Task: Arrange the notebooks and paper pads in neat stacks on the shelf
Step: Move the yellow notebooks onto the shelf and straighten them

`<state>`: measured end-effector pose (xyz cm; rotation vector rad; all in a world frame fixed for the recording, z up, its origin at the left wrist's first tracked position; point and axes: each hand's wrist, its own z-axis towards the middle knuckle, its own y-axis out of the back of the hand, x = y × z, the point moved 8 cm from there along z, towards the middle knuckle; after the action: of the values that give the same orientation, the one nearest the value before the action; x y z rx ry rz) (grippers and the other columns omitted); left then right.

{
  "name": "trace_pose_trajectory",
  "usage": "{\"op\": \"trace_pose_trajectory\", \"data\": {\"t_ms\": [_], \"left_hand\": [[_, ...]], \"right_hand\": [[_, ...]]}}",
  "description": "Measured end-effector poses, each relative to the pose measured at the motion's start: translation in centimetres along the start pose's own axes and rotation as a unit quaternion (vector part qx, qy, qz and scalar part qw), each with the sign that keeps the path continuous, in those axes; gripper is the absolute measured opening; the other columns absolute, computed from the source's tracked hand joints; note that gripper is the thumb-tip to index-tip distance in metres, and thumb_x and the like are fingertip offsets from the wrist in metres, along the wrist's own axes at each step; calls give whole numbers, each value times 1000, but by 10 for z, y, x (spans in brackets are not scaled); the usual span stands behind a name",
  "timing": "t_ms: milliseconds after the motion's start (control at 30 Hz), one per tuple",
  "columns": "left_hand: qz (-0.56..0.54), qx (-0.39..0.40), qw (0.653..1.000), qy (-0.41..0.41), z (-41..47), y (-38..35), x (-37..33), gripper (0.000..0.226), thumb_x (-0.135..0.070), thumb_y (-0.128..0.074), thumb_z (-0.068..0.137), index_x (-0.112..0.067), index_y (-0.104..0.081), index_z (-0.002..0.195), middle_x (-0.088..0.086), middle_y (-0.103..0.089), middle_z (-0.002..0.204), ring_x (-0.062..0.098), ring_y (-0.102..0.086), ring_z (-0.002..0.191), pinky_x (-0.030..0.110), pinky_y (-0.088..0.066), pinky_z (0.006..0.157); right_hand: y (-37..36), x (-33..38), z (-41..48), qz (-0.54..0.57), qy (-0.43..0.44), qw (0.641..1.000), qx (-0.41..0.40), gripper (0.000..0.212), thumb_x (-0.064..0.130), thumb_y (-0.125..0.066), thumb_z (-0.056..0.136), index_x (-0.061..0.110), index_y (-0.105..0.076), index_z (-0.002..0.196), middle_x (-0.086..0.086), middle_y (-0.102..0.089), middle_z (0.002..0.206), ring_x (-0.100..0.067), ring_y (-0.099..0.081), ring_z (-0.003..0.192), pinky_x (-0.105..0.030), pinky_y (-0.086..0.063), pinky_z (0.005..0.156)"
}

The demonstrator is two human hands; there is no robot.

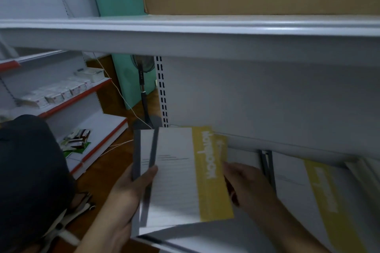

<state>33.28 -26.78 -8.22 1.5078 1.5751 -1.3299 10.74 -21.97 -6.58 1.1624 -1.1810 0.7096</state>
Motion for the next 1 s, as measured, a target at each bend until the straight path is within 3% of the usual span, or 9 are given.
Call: {"op": "trace_pose_trajectory", "data": {"t_ms": [67, 133, 267, 367, 467, 533, 667, 800, 1000], "left_hand": [[-8, 4, 1000, -2, 0, 5, 0, 41, -10, -67, 70, -21, -58, 108, 20, -69, 98, 42, -66, 89, 52, -54, 72], [-19, -4, 1000, -10, 1, 14, -1, 51, -8, -66, 66, -20, -58, 114, 21, -69, 101, 44, -66, 90, 50, -54, 71], [-18, -10, 999, -35, 2, 18, -10, 57, -12, -63, 62, -20, -56, 118, 20, -67, 101, 42, -64, 88, 44, -52, 65], [6, 5, 999, -53, 1, 8, -16, 50, -13, -62, 64, -23, -57, 113, 17, -69, 98, 39, -66, 85, 43, -53, 63], [62, 12, 996, -64, 2, -18, -12, 37, -11, -61, 71, -22, -58, 106, 12, -72, 90, 29, -70, 75, 37, -54, 57], [68, 31, 996, -49, 3, -51, 2, 23, -10, -58, 84, -27, -59, 99, 14, -69, 98, 33, -67, 86, 43, -54, 68], [58, 81, 995, -4, 1, -135, 39, 8, -20, -57, 90, -24, -64, 92, 5, -75, 83, 23, -70, 77, 31, -53, 62], [89, 174, 979, 61, 1, -210, 77, 14, -16, -58, 91, -28, -62, 96, 2, -74, 90, 25, -70, 81, 35, -54, 68], [196, 215, 957, 10, 6, -244, 85, 49, -14, -59, 90, -17, -48, 137, -1, -58, 131, 18, -56, 118, 34, -42, 103]], "right_hand": [[-1, -4, 13, -131, 11, 990, -57, 26, 44, -54, 89, 24, -65, 103, -3, -61, 103, -7, -60, 87, -26, -47, 77], [0, -23, 23, -262, -59, 962, -51, 54, 53, -55, 85, 18, -48, 125, -9, -45, 124, -23, -54, 113, -33, -43, 89], [15, -34, 21, -308, -50, 950, -19, 30, 45, -50, 90, 24, -52, 69, 0, -53, 77, -19, -54, 76, -33, -44, 69], [71, -40, 5, -108, -61, 987, -98, 26, 21, -54, 92, 11, -61, 69, -4, -56, 67, -20, -53, 65, -34, -43, 63], [126, -53, -29, 172, -90, 966, -170, 29, 11, -59, 88, 12, -69, 60, -4, -64, 64, -19, -58, 59, -27, -42, 61], [143, -59, -44, 202, -86, 960, -177, 29, 11, -60, 86, 14, -73, 60, -2, -66, 60, -13, -59, 53, -19, -43, 51], [154, -55, -66, 33, -47, 973, -224, 30, 9, -61, 87, 17, -68, 59, 3, -64, 56, -10, -54, 57, -27, -39, 56], [157, -66, -72, -20, -47, 981, -187, 16, 9, -63, 84, 24, -69, 84, 19, -71, 66, 10, -59, 56, -9, -44, 52], [186, -96, -68, -262, -99, 939, -200, 6, 24, -54, 85, 26, -60, 86, 9, -61, 78, -20, -61, 79, -8, -41, 58]]}}
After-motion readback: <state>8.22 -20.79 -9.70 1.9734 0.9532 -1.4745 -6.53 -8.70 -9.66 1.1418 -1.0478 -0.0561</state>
